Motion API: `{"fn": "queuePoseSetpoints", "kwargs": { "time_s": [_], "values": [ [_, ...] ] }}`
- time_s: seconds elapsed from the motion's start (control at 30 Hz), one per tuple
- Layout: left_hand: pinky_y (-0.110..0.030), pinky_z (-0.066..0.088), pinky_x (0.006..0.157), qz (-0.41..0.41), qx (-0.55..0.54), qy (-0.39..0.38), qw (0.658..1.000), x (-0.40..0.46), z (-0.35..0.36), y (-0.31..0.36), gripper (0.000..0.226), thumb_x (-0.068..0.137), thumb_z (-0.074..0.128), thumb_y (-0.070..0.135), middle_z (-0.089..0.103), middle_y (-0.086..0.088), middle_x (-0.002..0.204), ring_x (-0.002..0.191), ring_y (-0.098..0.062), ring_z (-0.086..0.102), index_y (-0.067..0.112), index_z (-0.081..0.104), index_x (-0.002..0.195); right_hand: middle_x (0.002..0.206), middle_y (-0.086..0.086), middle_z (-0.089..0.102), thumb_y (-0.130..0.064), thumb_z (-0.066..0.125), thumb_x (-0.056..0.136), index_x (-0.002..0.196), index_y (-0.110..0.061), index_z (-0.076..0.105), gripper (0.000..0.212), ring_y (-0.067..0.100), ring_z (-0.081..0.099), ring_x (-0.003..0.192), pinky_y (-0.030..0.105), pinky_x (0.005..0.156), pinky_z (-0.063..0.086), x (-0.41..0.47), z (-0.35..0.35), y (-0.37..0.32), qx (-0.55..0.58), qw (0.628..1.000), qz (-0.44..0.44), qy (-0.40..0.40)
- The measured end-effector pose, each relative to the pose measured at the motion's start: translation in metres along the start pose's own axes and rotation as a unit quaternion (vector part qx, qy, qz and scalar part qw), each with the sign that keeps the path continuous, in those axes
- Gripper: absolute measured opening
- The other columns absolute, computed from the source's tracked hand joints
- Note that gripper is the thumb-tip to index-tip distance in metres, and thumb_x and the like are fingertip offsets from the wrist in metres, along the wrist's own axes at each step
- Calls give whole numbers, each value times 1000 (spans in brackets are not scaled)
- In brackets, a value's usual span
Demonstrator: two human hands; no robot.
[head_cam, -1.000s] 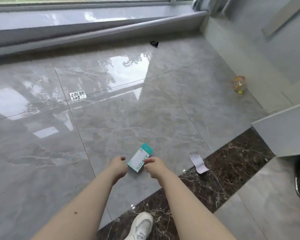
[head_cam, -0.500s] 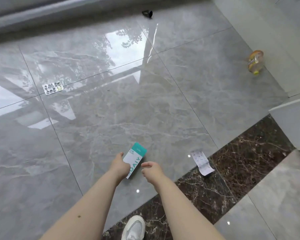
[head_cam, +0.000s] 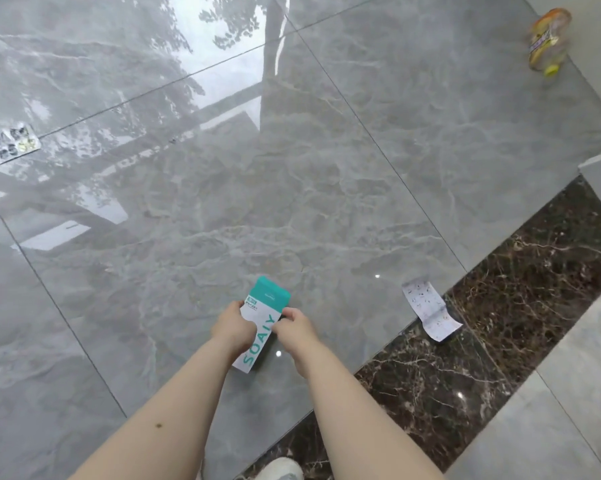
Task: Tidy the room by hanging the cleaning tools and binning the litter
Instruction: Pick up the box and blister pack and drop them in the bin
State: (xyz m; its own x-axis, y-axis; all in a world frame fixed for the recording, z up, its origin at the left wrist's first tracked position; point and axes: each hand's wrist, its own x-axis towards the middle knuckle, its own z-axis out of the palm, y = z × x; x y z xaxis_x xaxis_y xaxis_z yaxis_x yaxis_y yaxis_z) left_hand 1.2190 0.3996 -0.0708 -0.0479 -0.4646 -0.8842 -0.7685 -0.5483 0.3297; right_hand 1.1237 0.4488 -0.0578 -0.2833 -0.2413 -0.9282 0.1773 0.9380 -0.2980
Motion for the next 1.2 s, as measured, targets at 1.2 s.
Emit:
{"fn": "queuePoseSetpoints", "kwargs": {
  "time_s": [1.2],
  "values": [
    [-33, 35, 102, -4, -248, 179, 952, -65, -185, 64, 47, 102, 32, 32, 34, -26, 140, 122, -35, 46, -4, 48, 129, 119, 12, 63, 9, 35, 88, 135, -17, 50, 56, 10, 53, 66, 6, 35, 34, -140, 67, -190, -46, 988, -113, -94]
  ]
}}
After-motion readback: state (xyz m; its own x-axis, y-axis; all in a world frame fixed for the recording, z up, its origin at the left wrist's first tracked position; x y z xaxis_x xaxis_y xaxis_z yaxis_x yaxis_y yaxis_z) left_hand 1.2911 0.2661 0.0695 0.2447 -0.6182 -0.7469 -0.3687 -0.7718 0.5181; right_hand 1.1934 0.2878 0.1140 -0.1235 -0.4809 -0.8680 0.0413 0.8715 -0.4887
